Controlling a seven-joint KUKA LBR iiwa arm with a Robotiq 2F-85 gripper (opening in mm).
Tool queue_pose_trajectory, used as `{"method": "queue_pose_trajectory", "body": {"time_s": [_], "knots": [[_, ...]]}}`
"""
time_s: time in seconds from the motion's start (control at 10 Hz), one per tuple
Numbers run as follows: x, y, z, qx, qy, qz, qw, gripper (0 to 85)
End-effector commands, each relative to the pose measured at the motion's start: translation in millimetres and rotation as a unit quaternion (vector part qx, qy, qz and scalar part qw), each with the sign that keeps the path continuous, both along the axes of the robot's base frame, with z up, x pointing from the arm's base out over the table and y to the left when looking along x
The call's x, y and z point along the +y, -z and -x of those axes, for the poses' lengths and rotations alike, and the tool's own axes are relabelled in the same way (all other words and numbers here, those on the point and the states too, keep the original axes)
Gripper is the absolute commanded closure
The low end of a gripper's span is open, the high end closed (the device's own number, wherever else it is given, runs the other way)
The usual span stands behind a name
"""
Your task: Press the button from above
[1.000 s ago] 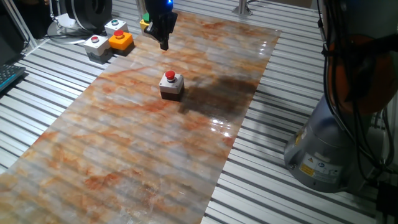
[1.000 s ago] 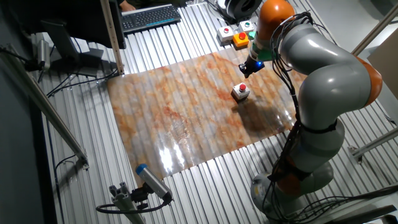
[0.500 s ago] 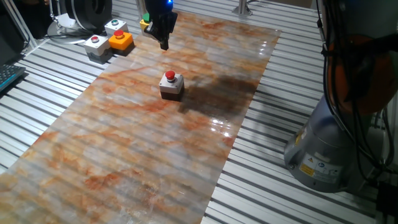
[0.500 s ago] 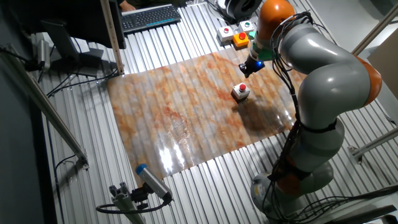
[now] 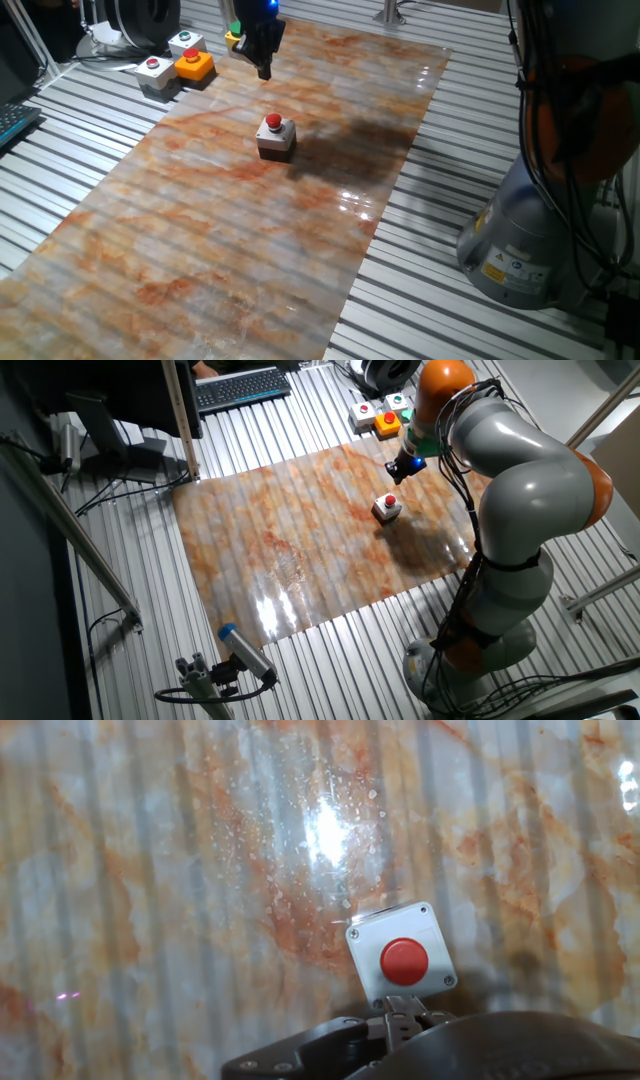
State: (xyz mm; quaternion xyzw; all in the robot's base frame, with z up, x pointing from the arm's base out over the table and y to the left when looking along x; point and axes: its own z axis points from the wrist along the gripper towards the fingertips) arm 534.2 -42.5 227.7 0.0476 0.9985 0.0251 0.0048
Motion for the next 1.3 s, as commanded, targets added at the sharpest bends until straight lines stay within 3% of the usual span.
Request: {"method": "queue_pose_trajectory", "body": {"time_s": [0.0,1.2], "knots": [[-0.9,1.2,-0.6,-0.001,0.0,0.0,1.0,85.0],[-12.5,29.0,-7.0,-0.01,-0.007,-0.008,0.9999,85.0]]}}
